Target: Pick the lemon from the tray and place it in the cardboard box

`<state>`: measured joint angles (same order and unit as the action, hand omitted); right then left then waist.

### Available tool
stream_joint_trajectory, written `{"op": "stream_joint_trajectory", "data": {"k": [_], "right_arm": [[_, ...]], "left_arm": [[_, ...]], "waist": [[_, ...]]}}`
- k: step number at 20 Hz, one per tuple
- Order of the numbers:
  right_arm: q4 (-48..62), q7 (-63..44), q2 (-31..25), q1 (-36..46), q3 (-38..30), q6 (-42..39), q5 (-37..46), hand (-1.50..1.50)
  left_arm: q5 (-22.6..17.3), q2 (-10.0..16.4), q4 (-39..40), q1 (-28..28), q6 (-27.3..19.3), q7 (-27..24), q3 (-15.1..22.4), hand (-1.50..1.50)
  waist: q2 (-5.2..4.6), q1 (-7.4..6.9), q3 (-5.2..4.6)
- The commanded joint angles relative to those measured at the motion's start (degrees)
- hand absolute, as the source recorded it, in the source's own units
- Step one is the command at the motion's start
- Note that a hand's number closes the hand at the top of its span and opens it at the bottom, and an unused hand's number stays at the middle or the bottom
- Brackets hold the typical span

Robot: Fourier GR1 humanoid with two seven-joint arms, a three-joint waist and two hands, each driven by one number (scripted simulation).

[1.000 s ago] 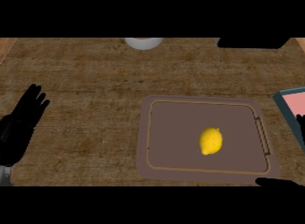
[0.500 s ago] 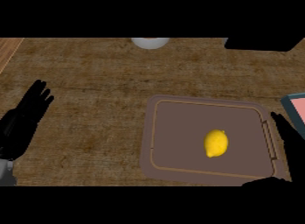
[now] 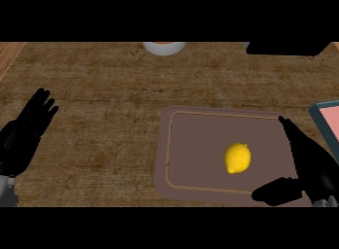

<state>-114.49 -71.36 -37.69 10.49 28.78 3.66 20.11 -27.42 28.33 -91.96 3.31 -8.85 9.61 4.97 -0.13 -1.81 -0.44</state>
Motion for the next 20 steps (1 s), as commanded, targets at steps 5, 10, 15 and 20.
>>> {"op": "stream_joint_trajectory", "data": {"k": [5,10,15,20], "right_arm": [[5.9,-13.86,9.42,6.15,2.33,-5.78,3.88,-1.5],[3.78,-13.85,9.46,7.3,-2.16,-10.3,3.97,-1.5],[9.94,-13.85,15.88,10.69,0.13,-12.63,9.9,-1.5],[14.04,-13.86,20.08,11.32,-0.78,-13.77,11.8,-1.5]], "left_arm": [[1.32,-0.24,0.1,-0.64,-0.65,-0.18,-0.78,0.0],[1.22,-0.89,0.36,-3.37,0.86,-1.98,-1.27,0.0],[0.6,-0.51,-1.9,-3.07,1.06,-0.03,-1.86,0.0],[1.79,-1.56,-0.7,-1.26,-0.53,0.29,-2.07,0.0]], "waist": [[0.25,0.9,0.16],[0.5,2.0,0.2],[0.43,1.42,0.22],[0.36,1.91,0.27]]}}
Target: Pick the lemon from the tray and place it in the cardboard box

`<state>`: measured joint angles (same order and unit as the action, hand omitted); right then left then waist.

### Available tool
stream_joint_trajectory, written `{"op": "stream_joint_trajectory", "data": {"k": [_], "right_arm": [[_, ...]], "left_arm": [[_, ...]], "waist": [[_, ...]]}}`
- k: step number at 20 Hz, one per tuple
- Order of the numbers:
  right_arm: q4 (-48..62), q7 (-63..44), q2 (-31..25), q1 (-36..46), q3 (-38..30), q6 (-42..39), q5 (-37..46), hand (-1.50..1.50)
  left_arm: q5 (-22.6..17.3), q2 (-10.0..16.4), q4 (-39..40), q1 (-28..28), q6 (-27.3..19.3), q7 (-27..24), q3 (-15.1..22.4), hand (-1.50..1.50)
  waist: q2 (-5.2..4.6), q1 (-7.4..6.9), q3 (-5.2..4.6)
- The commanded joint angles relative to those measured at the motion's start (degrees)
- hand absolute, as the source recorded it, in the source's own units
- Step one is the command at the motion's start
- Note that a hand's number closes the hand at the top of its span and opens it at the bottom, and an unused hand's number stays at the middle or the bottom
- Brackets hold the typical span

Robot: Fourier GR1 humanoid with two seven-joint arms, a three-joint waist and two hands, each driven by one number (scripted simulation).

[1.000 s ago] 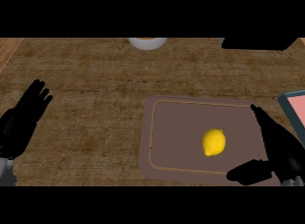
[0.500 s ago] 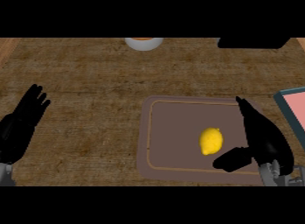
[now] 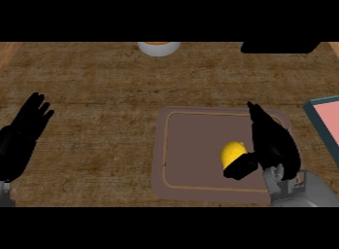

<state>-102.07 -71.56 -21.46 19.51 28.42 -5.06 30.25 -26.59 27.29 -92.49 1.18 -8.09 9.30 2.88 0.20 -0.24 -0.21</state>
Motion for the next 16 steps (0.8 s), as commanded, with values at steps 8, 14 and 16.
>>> {"op": "stream_joint_trajectory", "data": {"k": [8,14,16], "right_arm": [[5.09,-13.67,9.39,2.58,-2.35,-9.08,5.65,-1.5],[8.65,-13.66,12.96,2.88,-4.32,-10.93,8.61,-1.5],[7.0,-13.65,12.92,2.08,-5.48,-12.56,8.48,-1.5]], "left_arm": [[0.15,-0.52,1.45,0.66,1.23,-0.47,-1.39,0.0],[1.18,-1.05,-2.34,-0.19,-0.74,2.74,-0.24,0.0],[1.71,-1.48,-0.54,-2.33,0.97,-1.39,-1.05,0.0]], "waist": [[-0.04,0.54,0.01],[0.08,0.15,0.1],[0.08,0.31,0.08]]}}
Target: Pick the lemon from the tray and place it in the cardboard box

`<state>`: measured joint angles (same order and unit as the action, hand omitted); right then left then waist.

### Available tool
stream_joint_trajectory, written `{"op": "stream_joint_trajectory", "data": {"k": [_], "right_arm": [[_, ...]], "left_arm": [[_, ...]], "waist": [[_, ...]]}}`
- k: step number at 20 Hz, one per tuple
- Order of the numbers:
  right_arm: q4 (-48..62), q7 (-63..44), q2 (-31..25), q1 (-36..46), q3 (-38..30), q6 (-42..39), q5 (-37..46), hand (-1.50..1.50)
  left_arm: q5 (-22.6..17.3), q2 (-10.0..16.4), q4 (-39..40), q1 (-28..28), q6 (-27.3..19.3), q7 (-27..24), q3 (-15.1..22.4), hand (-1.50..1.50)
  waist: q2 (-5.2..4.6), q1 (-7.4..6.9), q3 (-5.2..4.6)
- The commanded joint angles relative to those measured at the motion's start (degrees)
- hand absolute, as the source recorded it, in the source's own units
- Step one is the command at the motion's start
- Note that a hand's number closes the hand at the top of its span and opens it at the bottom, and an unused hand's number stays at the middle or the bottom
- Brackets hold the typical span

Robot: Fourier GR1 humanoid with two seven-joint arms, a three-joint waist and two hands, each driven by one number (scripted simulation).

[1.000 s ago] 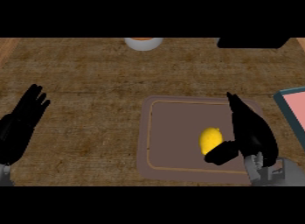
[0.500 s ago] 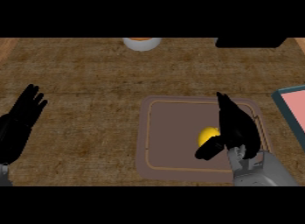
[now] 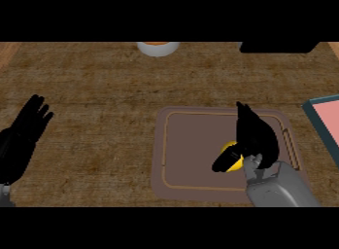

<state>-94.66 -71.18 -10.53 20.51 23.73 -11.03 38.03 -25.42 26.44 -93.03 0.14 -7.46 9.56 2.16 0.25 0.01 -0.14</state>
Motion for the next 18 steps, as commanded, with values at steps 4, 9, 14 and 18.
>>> {"op": "stream_joint_trajectory", "data": {"k": [4,9,14,18], "right_arm": [[0.89,-13.84,3.82,1.27,-1.57,-7.22,1.6,-1.5],[3.49,-11.71,5.42,-1.26,-1.67,-6.68,3.12,-1.5],[0.81,-11.58,5.81,-3.56,-2.97,-9.62,3.79,-1.5],[7.75,-7.88,8.33,-1.71,-3.98,-6.16,7.4,-1.5]], "left_arm": [[0.74,-1.12,1.29,0.12,1.07,-0.72,0.22,0.0],[-0.2,-0.09,-2.41,0.32,-0.01,2.95,-1.36,0.0],[-0.72,0.36,0.46,-0.51,3.21,0.06,-3.38,0.0],[1.14,-1.45,2.6,1.58,2.94,-0.57,-2.01,0.0]], "waist": [[-0.14,0.22,0.04],[-0.06,-0.24,0.1],[-0.02,0.25,0.06],[-0.3,-0.07,0.1]]}}
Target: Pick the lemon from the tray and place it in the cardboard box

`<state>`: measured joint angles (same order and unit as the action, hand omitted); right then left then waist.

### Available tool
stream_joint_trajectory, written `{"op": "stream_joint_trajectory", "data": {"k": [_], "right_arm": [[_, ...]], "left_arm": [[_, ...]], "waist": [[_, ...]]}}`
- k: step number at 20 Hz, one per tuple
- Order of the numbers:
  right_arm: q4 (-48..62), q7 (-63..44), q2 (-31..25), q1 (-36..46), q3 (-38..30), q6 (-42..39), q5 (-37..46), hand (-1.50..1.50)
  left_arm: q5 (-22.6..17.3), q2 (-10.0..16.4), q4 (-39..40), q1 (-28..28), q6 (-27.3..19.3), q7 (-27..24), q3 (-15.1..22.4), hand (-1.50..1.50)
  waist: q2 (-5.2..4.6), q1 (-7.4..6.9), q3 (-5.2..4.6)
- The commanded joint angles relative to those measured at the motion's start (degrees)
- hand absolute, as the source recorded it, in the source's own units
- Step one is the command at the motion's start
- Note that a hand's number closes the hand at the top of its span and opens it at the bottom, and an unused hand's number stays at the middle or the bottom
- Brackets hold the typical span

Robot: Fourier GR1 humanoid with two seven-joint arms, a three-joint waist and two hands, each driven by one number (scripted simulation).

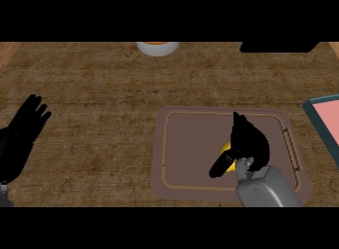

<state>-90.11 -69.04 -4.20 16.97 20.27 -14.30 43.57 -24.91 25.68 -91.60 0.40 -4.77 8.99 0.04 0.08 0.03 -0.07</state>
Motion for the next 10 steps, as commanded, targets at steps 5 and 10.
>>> {"op": "stream_joint_trajectory", "data": {"k": [5,10], "right_arm": [[-0.48,-8.59,2.05,-3.14,-1.41,-4.0,3.69,-1.5],[1.05,-3.05,2.39,-0.36,-2.14,-3.89,7.34,1.5]], "left_arm": [[0.59,-0.29,-5.78,-2.15,-1.49,3.66,-0.61,0.0],[3.03,-2.79,2.42,1.38,0.85,-1.05,-1.29,0.0]], "waist": [[0.15,-0.21,0.07],[-0.08,0.04,0.04]]}}
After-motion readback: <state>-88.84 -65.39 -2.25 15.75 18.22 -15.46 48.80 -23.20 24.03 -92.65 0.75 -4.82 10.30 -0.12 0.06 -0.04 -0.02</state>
